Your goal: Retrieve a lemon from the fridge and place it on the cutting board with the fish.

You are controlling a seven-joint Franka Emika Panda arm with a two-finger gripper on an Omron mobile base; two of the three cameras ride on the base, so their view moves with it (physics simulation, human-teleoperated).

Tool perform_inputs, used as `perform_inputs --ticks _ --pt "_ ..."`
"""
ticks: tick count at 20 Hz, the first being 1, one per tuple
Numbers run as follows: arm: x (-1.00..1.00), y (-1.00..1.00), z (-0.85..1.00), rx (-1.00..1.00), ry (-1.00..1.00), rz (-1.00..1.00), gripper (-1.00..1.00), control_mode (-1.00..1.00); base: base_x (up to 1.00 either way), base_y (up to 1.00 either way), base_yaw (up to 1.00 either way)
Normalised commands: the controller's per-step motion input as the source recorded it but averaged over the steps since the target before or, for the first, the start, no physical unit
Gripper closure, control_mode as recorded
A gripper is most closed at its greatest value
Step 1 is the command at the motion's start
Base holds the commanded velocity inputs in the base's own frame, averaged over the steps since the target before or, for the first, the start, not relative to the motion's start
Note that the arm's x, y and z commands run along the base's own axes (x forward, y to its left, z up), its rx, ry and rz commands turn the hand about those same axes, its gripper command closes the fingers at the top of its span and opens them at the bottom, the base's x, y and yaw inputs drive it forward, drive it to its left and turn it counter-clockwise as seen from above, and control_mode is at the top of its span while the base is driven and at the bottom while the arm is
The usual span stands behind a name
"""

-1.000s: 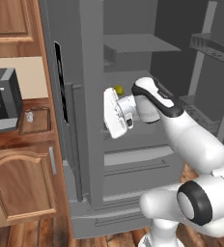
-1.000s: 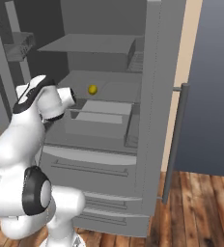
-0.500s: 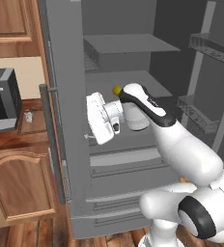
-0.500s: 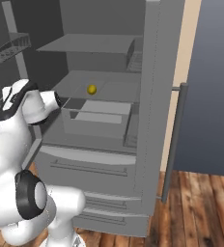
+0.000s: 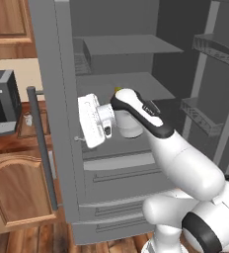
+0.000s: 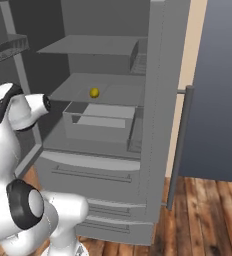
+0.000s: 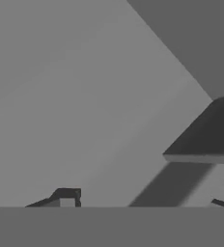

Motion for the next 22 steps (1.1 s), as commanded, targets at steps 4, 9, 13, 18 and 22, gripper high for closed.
perform_inputs --ticks 4,9,13,18,22 --pt "0.00 0.25 0.24 -0.10 0.08 0.00 -1.00 -1.00 0.00 0.00 0.00" --pt "0.00 -0.09 0.04 -0.16 0.08 -0.04 -1.00 -1.00 0.00 0.00 0.00" --pt "-0.12 -0.69 0.00 -0.12 0.01 -0.03 -1.00 -1.00 0.00 0.00 0.00" --pt "-0.11 -0.90 0.00 -0.16 0.00 0.00 -1.00 -1.00 0.00 0.00 0.00" --pt "-0.02 -0.85 -0.01 -0.31 -0.02 0.02 -1.00 -1.00 0.00 0.00 0.00"
